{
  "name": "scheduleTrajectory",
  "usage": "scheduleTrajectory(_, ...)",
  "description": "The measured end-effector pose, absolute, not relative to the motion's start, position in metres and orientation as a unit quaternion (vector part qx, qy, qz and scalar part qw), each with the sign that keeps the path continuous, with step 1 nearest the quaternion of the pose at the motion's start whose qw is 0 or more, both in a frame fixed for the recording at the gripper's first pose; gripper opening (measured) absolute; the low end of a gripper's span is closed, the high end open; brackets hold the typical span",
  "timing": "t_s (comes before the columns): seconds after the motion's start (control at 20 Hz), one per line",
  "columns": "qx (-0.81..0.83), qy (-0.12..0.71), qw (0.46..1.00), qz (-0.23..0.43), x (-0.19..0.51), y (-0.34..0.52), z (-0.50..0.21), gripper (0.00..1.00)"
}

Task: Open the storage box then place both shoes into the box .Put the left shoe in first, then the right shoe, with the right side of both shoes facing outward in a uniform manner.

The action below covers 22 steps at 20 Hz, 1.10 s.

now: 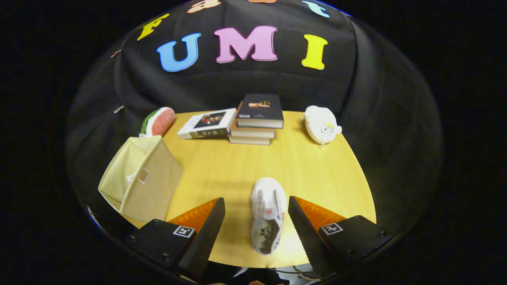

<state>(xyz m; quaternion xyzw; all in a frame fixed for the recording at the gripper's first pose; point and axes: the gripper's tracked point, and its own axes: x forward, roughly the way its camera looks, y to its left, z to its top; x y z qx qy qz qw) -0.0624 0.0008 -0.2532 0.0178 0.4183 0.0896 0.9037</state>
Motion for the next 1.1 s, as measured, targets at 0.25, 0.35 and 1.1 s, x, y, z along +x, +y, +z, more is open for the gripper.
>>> scheduleTrajectory(0.25, -0.012, 0.48, 0.874, 0.076, -0.09, -0.036, -0.321, 0.99)
scheduleTrajectory(0.35, -0.022, 0.497, 0.864, 0.074, -0.091, -0.043, -0.345, 0.97)
scheduleTrajectory(1.1, 0.035, 0.532, 0.845, 0.052, -0.037, -0.018, -0.403, 0.31)
